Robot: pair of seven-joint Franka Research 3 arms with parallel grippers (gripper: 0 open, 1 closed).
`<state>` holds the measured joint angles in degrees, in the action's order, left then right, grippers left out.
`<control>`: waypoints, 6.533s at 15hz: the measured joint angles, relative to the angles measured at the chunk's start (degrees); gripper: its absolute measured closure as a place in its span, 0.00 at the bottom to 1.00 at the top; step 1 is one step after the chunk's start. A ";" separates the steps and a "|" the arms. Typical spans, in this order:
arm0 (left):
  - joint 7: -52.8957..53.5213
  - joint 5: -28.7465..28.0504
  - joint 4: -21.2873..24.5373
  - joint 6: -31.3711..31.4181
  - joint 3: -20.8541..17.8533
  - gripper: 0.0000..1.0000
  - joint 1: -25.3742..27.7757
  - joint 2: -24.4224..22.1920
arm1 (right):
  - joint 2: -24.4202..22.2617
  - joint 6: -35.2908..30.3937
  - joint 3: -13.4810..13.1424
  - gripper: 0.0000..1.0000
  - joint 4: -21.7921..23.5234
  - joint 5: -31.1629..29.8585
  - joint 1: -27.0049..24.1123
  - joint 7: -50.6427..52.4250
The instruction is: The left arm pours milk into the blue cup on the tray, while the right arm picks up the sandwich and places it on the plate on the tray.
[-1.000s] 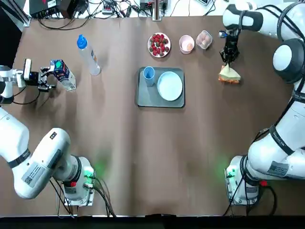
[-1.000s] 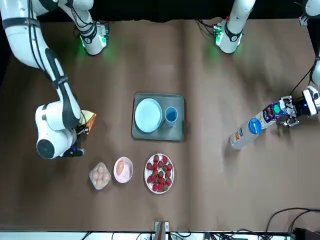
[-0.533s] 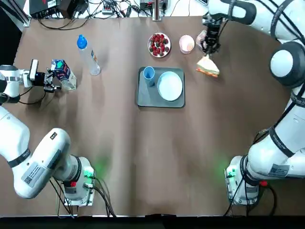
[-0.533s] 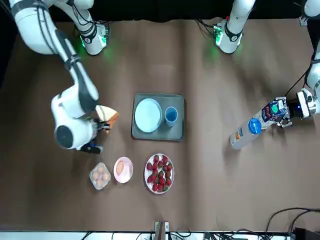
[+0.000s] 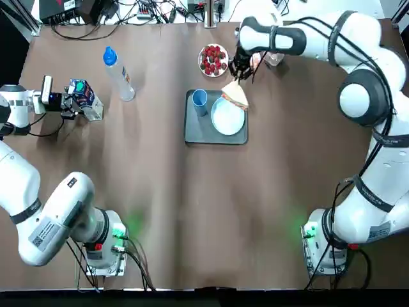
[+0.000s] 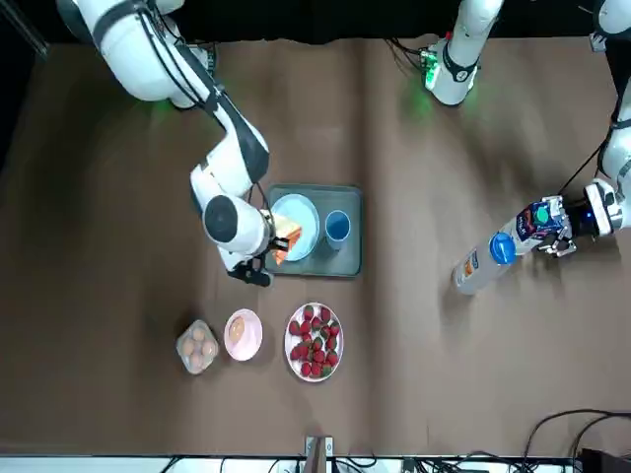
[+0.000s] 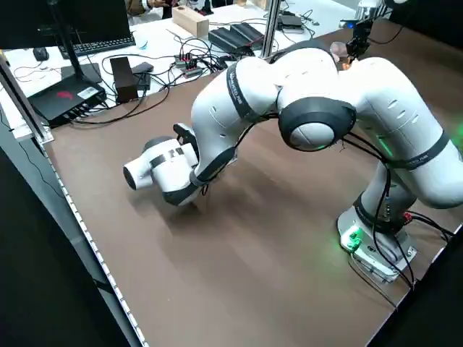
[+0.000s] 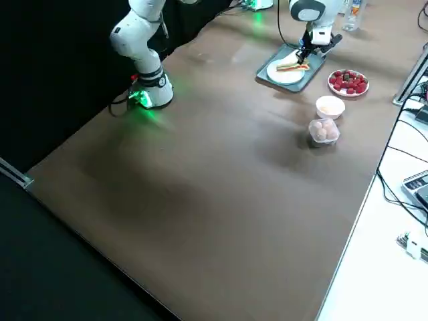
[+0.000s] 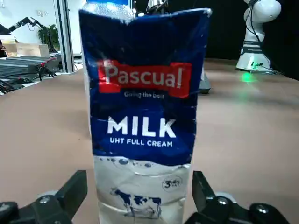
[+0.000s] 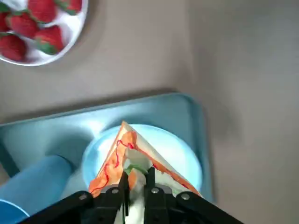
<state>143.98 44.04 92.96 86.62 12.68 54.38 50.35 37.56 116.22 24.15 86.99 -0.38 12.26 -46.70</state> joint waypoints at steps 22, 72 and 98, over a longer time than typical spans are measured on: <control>1.72 0.26 -0.28 0.02 2.77 0.41 -2.71 -2.43 | 3.32 3.41 -0.52 0.41 -0.63 -1.52 1.79 0.27; -98.98 -62.68 9.11 26.83 4.35 0.43 -79.71 -28.49 | -44.19 -26.26 -26.35 0.00 8.12 2.19 -6.01 46.86; -43.89 -9.41 -5.72 -18.52 12.35 0.41 -10.12 -48.70 | -44.14 -25.92 -27.27 0.00 8.52 2.14 -7.34 46.92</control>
<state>100.09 34.63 87.24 68.09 25.03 44.26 1.65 -6.59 90.30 -3.12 95.50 1.76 4.91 0.22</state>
